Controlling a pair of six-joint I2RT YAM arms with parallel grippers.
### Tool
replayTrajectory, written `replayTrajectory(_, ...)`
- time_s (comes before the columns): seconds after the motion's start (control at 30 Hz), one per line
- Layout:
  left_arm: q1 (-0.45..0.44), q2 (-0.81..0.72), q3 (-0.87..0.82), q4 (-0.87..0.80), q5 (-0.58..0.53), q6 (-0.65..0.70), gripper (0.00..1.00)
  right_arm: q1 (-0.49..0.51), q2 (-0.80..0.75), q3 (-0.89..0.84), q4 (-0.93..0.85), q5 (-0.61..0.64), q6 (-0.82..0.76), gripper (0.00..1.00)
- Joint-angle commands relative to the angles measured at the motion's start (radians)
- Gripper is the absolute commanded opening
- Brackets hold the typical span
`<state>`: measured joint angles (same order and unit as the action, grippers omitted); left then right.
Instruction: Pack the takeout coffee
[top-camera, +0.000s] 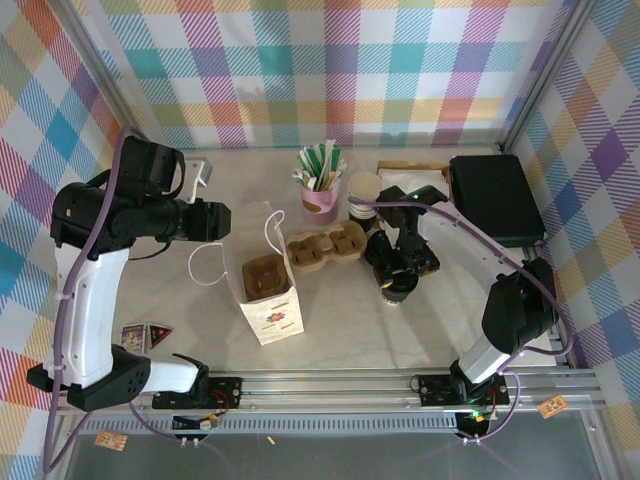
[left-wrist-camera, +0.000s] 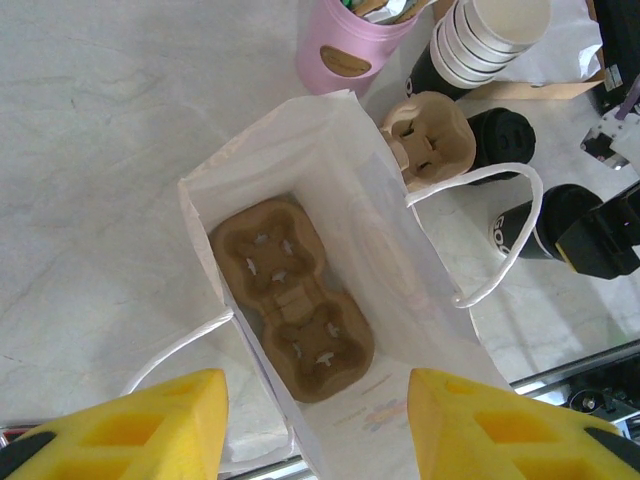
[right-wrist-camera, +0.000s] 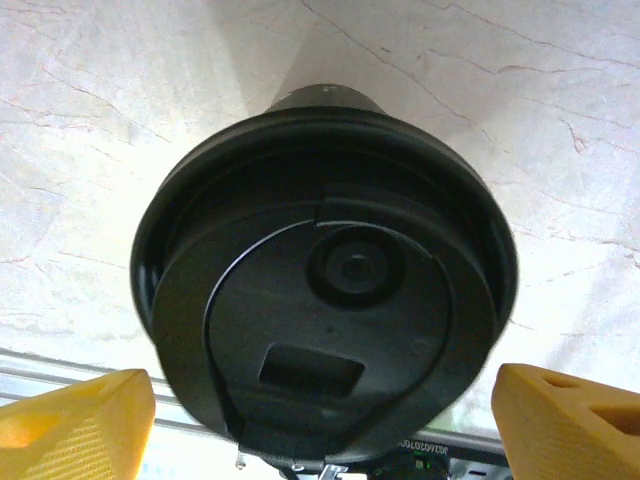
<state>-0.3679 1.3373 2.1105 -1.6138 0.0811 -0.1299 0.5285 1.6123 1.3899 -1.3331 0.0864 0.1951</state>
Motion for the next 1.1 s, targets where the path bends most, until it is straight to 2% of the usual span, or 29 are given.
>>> replayTrajectory(0.0,0.003,-0.025,0.02,-0.089,-0.005,0.006,0.51,0.008,-0.019,0.065,-0.073,0.027,0.095,0.87)
replayTrajectory(0.43,0.003,-0.035,0.029,-0.092,-0.027,0.009,0.51,0.016,-0.047,0.013,0.026,-0.015,0.443,0.86)
replayTrajectory(0.67,0.003,-0.037,0.029,-0.093,-0.026,0.009,0.51,0.016,-0.042,-0.023,0.047,0.008,0.441,0.85)
replayTrajectory(1.07,0.001,-0.033,0.04,-0.112,-0.029,0.008,0.51,0.017,-0.037,-0.04,0.086,0.037,0.437,0.78)
